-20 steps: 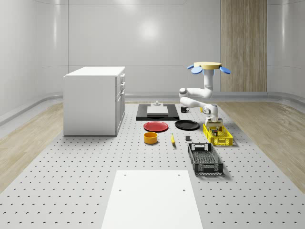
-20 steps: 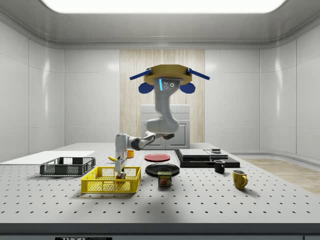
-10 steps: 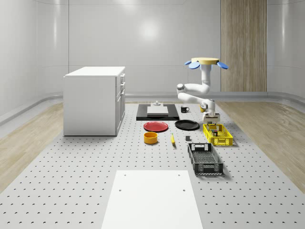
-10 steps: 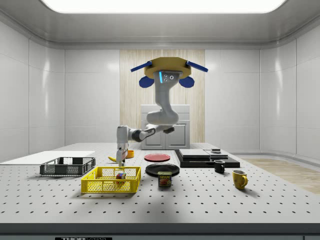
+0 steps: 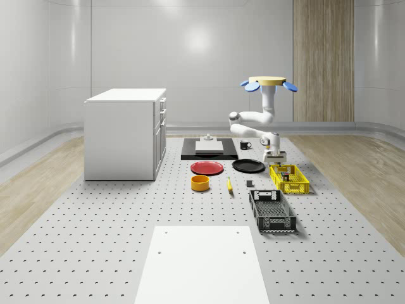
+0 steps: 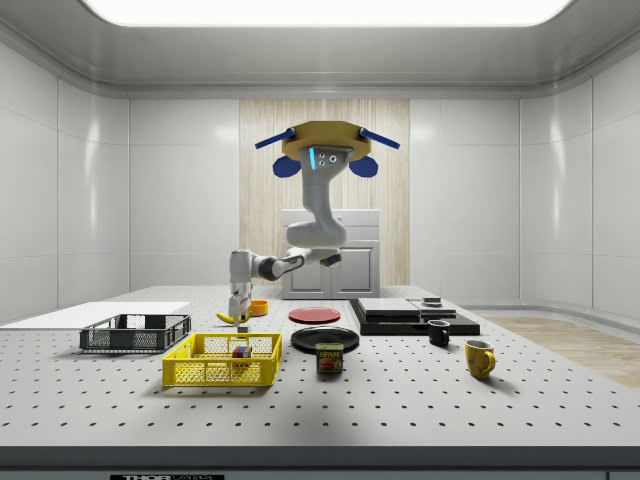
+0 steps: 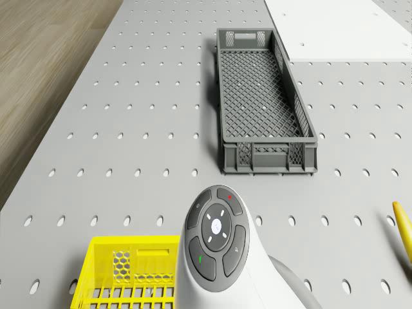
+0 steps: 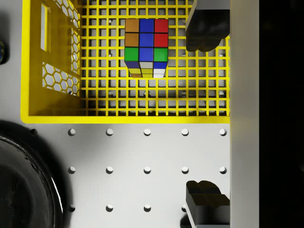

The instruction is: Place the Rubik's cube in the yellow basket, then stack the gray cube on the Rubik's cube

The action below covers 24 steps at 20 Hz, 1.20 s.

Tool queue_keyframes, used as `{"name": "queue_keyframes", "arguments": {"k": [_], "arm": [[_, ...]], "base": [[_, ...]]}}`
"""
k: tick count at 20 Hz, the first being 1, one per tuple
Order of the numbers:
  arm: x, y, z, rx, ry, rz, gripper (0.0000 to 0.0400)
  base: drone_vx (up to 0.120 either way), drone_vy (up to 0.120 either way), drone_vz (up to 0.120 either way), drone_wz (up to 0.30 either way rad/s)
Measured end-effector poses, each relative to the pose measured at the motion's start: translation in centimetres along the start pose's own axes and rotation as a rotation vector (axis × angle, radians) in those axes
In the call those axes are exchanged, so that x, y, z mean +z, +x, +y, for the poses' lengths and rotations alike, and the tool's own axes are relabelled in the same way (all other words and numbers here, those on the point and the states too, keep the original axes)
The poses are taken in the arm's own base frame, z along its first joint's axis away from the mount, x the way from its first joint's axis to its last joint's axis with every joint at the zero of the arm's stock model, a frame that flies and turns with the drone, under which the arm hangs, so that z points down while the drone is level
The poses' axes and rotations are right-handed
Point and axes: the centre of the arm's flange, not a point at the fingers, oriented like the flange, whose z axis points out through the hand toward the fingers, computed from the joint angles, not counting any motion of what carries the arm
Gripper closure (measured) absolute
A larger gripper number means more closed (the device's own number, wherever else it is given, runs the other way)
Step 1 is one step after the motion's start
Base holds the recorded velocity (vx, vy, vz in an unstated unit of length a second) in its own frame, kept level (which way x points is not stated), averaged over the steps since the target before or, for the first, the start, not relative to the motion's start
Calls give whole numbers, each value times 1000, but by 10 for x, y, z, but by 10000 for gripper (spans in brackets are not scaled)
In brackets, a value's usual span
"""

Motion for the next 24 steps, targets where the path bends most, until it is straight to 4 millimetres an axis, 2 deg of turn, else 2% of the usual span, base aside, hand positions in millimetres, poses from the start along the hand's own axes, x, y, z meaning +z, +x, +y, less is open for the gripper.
{"name": "queue_keyframes", "arguments": {"k": [6,13,17,19,24], "arm": [[0,0,0,0,0,0,0],[0,0,0,0,0,0,0],[0,0,0,0,0,0,0],[0,0,0,0,0,0,0],[0,0,0,0,0,0,0]], "base": [[107,-120,0,0],[0,-120,0,0],[20,-120,-120,0],[100,-120,-20,0],[0,-120,-8,0]]}}
